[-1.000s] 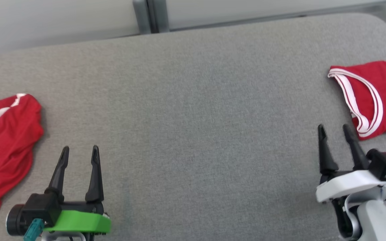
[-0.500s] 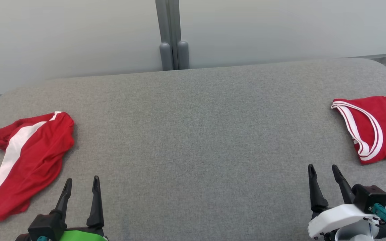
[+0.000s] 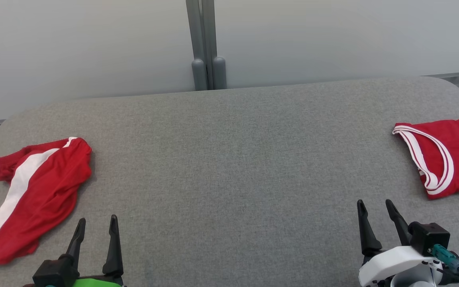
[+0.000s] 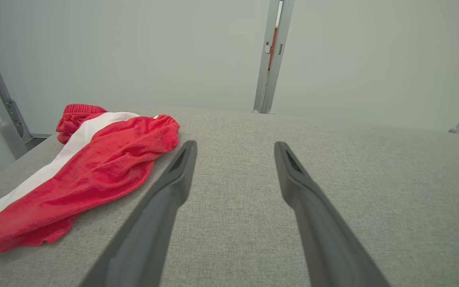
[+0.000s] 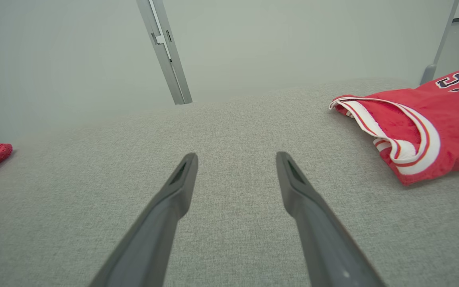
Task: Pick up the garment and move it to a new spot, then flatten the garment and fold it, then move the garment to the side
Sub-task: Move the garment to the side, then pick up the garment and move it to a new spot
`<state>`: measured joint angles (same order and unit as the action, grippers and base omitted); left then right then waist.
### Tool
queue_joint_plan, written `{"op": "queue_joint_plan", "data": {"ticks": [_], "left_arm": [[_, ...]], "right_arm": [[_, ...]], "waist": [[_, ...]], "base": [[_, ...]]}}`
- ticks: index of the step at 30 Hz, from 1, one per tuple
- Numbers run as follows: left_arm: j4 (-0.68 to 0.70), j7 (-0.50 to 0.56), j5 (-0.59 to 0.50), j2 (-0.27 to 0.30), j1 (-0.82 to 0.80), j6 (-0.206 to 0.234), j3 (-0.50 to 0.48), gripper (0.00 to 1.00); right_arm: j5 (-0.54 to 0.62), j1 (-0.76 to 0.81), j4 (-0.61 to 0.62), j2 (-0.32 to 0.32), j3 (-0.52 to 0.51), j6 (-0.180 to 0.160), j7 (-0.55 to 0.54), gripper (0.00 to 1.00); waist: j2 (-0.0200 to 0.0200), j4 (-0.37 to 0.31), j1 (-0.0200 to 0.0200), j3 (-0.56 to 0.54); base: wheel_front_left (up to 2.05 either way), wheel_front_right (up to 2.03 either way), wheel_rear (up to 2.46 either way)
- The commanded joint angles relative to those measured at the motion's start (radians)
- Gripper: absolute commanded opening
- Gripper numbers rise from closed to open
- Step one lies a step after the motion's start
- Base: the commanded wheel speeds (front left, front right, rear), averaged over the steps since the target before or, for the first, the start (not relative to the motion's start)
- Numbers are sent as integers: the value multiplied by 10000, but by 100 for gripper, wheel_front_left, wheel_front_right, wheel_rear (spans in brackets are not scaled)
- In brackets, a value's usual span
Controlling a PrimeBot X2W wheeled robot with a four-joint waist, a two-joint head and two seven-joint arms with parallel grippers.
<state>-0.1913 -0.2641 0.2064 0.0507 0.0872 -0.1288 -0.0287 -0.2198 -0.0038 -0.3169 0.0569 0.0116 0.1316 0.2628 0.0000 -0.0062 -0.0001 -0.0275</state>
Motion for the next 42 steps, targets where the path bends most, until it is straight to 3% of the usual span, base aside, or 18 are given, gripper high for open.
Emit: {"op": "queue_joint_plan", "data": {"ticks": [1,13,31,42], "left_arm": [[55,1,74,2,-25,-23,5,100],[60,-1,171,6,-150,-23,-122,100],[104,1,-150,12,121,-21,-704,100],[227,1,-229,12,325,-22,-1126,100]], "right_arm": [[94,2,78,-1,-23,-16,25,100],[246,123,186,-30,-15,-18,25,100],[255,-61,43,-51,622,-18,25,100],[-22,59,51,-48,825,-18,25,100]], "waist": [[0,11,1,5],[0,492,1,49],[0,3575,1,-175],[0,4319,1,-165]], "base": [[0,0,0],[0,0,0],[0,0,0],[0,0,0]]}}
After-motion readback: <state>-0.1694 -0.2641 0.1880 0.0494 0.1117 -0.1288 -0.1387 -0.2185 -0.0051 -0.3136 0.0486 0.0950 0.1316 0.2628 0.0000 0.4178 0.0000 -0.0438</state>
